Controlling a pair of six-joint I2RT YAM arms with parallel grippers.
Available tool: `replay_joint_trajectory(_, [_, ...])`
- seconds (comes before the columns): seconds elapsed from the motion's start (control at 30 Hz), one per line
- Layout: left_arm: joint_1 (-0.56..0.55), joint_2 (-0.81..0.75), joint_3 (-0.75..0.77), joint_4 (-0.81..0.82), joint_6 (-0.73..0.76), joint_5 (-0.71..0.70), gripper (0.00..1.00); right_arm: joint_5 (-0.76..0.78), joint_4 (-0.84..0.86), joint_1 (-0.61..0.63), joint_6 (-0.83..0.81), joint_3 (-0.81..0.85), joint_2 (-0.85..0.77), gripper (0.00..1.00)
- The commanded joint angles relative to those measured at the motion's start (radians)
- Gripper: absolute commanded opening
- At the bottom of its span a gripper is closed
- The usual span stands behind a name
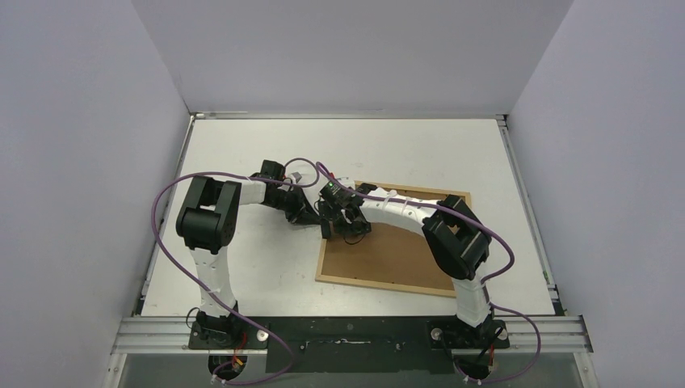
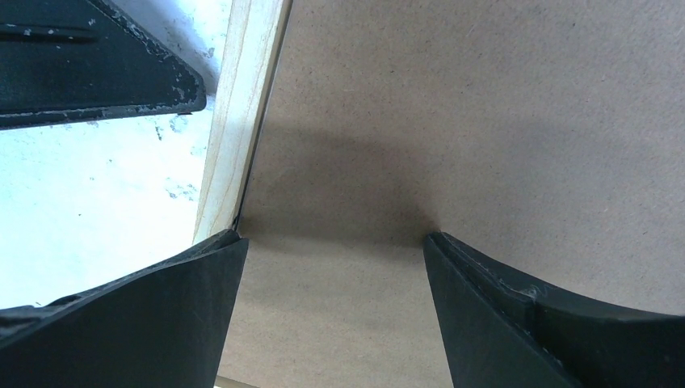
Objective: Put the photo into the frame
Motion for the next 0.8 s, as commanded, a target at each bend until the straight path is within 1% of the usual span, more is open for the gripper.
replay_joint_trajectory(0.0, [0.005, 0.042, 0.002, -0.047, 0.050, -0.093, 0.00, -0.053, 0.039, 0.018, 0.029, -0.056, 0.082, 0.84])
replay_joint_trajectory(0.17, [0.005, 0.044, 0.001, -0.048, 0.049, -0.093, 0.00, -0.043, -0.019, 0.030, 0.040, -0.002, 0.140, 0.82])
replay_joint_trajectory(0.2, [0.005, 0.044, 0.001, -0.048, 0.051, -0.093, 0.00, -0.016, -0.025, 0.034, 0.045, 0.006, 0.150, 0.81])
replay_joint_trajectory(0.43, [0.006, 0.050, 0.001, -0.048, 0.052, -0.093, 0.00, -0.013, -0.037, 0.045, 0.068, 0.017, 0.182, 0.78])
replay_joint_trajectory(0.67, [0.006, 0.049, 0.002, -0.048, 0.053, -0.091, 0.00, -0.018, 0.011, 0.043, 0.078, -0.017, 0.140, 0.79])
replay_joint_trajectory(0.77, [0.007, 0.040, 0.002, -0.046, 0.056, -0.090, 0.00, -0.004, 0.038, 0.036, 0.084, -0.026, 0.101, 0.76])
